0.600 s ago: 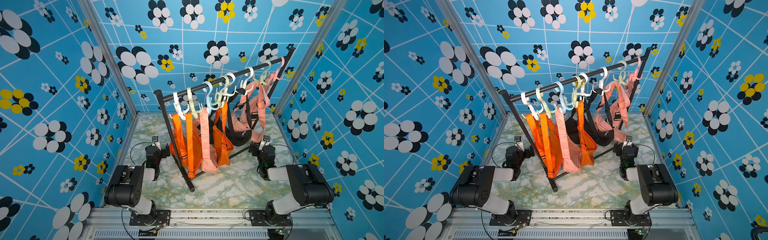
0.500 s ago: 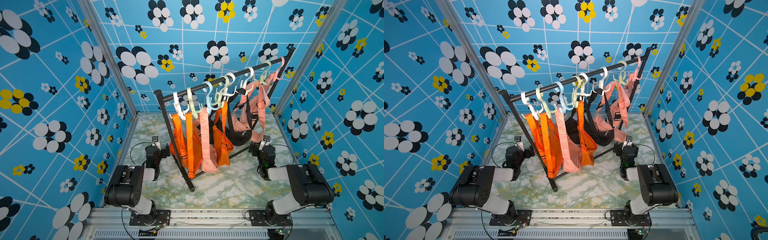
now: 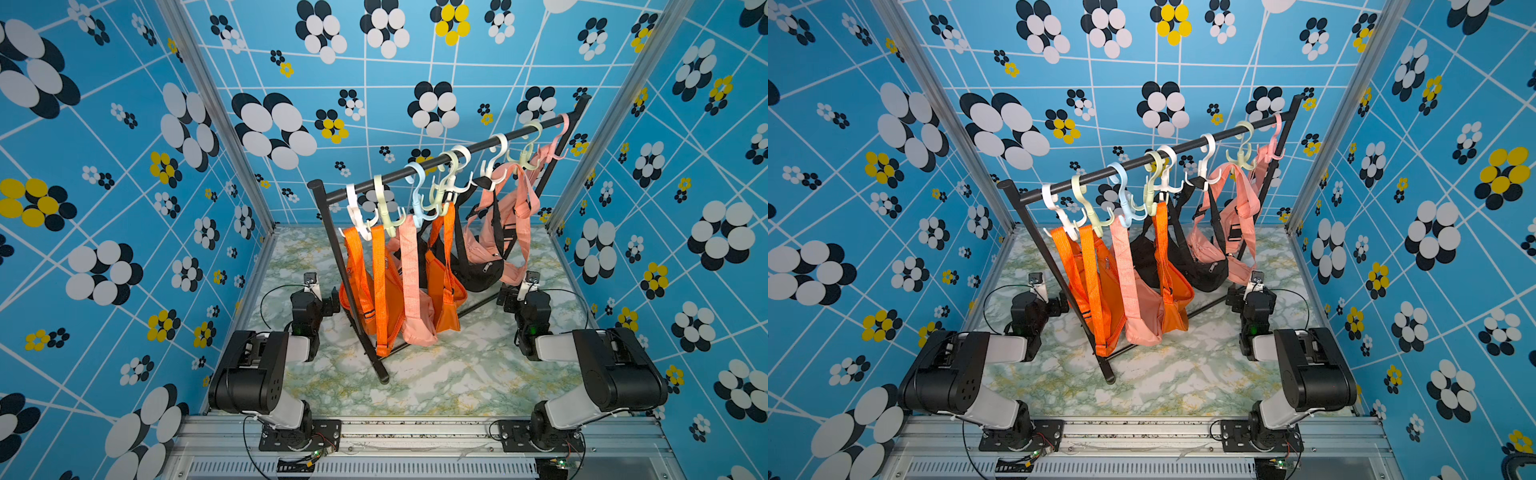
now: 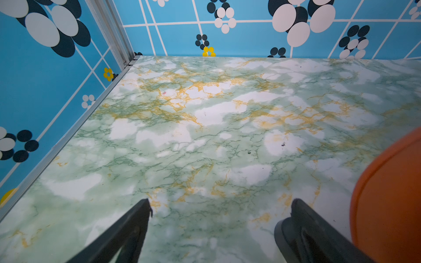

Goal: Take the bag off the hook
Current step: Adjust the clothesline at the center of the board.

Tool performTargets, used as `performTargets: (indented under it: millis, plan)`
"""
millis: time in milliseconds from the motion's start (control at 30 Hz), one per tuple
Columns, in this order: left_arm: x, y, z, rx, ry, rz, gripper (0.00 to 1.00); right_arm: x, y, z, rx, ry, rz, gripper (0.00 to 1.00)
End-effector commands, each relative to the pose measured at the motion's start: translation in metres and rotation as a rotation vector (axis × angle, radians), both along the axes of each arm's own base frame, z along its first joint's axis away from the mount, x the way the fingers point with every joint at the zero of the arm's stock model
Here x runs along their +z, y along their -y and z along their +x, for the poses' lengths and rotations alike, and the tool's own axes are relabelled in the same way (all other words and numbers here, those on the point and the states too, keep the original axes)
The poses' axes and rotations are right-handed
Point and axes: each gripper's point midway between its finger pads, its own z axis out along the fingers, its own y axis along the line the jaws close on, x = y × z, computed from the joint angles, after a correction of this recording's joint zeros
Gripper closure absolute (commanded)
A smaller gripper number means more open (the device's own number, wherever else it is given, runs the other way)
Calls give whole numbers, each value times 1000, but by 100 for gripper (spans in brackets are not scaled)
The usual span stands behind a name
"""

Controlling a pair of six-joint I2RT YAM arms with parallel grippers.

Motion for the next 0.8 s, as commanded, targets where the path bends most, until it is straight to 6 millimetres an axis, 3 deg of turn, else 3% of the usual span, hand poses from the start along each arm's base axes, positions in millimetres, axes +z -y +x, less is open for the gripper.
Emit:
performTargets:
  millis: [0, 167, 233, 367, 467, 633, 667, 767]
  plan:
    - [6, -1, 6, 5, 16, 15, 1, -4, 0, 0, 5, -15, -1, 1]
    - [6, -1, 6, 4, 15, 14, 1, -3, 1, 0, 4, -12, -5, 1]
    - [16, 1, 3, -9, 41, 19, 1, 8, 6, -5, -28, 6, -3, 1]
    - [75, -8, -26, 105, 132, 23, 1, 51, 14, -27, -84, 68, 5, 0]
    - [128, -18, -56, 180, 232, -82, 1, 82, 33, -52, -251, 30, 57, 1]
    - [170, -79, -135, 630, 257, -335, 1, 126, 39, -84, -308, 14, 95, 1]
    - [177, -83, -148, 659, 265, -369, 1, 133, 40, -89, -311, 8, 97, 1]
    - [213, -67, -157, 500, 351, -396, 1, 152, 37, -93, -294, -25, 108, 0]
